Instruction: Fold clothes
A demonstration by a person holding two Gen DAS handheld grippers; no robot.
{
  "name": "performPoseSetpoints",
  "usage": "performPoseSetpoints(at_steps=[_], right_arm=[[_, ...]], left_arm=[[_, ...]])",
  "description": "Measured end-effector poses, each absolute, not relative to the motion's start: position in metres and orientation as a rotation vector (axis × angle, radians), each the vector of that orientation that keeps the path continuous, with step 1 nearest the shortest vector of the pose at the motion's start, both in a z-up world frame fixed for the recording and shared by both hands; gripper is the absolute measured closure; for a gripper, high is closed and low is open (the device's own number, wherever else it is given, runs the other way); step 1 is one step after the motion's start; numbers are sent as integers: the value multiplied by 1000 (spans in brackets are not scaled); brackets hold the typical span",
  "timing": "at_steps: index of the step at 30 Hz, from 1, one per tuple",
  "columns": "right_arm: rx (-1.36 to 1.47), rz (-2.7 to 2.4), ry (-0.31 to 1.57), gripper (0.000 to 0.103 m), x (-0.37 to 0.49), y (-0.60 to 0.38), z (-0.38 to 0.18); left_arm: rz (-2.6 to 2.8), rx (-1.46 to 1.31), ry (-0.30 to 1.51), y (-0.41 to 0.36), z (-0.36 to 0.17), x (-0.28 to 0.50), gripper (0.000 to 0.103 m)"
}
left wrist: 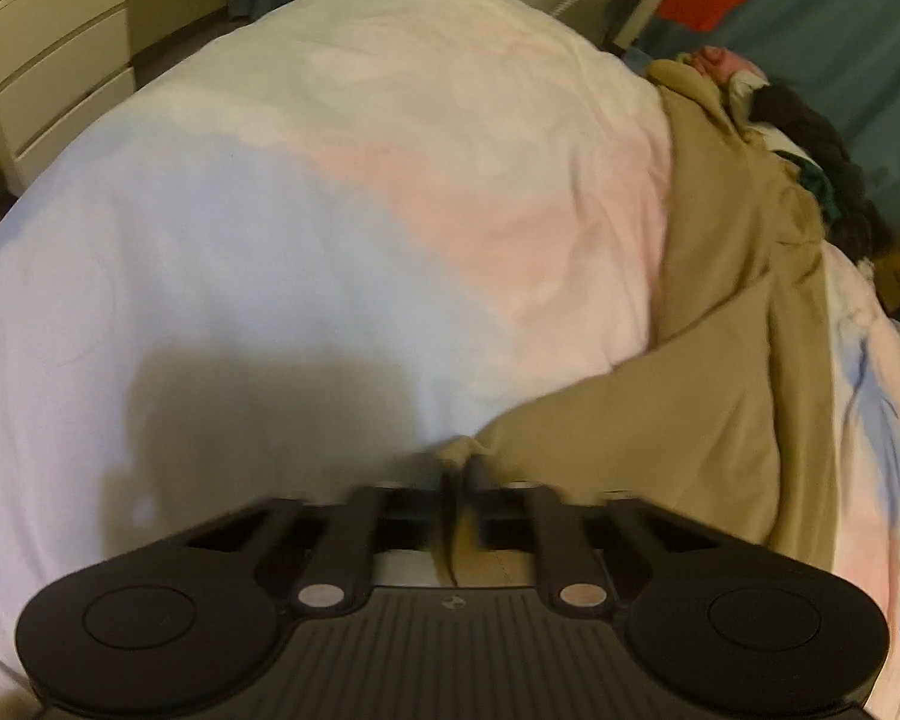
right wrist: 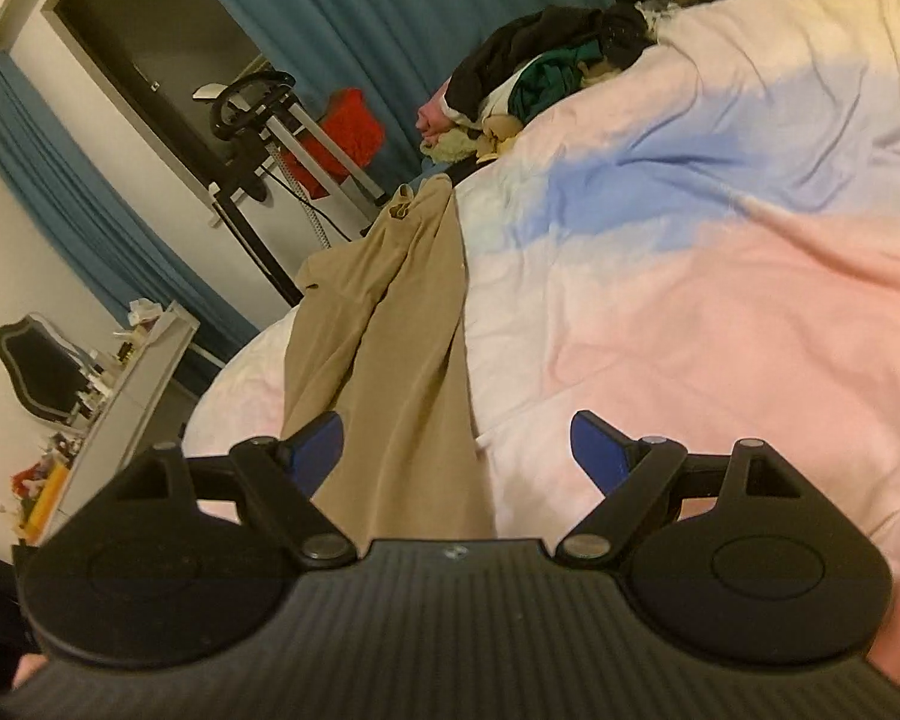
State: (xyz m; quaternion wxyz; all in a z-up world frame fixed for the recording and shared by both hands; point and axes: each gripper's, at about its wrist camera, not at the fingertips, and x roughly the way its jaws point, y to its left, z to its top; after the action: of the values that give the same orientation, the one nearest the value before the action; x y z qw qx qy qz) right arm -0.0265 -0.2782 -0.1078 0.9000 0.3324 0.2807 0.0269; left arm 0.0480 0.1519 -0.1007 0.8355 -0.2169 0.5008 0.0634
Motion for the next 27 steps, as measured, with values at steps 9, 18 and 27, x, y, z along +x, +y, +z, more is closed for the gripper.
performPoseSetpoints(at_steps=[9,18,27], right_arm=[[702,52,591,19,-26,-280,-110],[673,58,634,19,-21,-272,-113],[771,125,746,19,-17,-271,-133]], left_arm=[[-29,-87,669,94,-36,-26,99],[-373,279,586,-5,-44,-86,99],[-536,202,873,-22,-93,-42,90]])
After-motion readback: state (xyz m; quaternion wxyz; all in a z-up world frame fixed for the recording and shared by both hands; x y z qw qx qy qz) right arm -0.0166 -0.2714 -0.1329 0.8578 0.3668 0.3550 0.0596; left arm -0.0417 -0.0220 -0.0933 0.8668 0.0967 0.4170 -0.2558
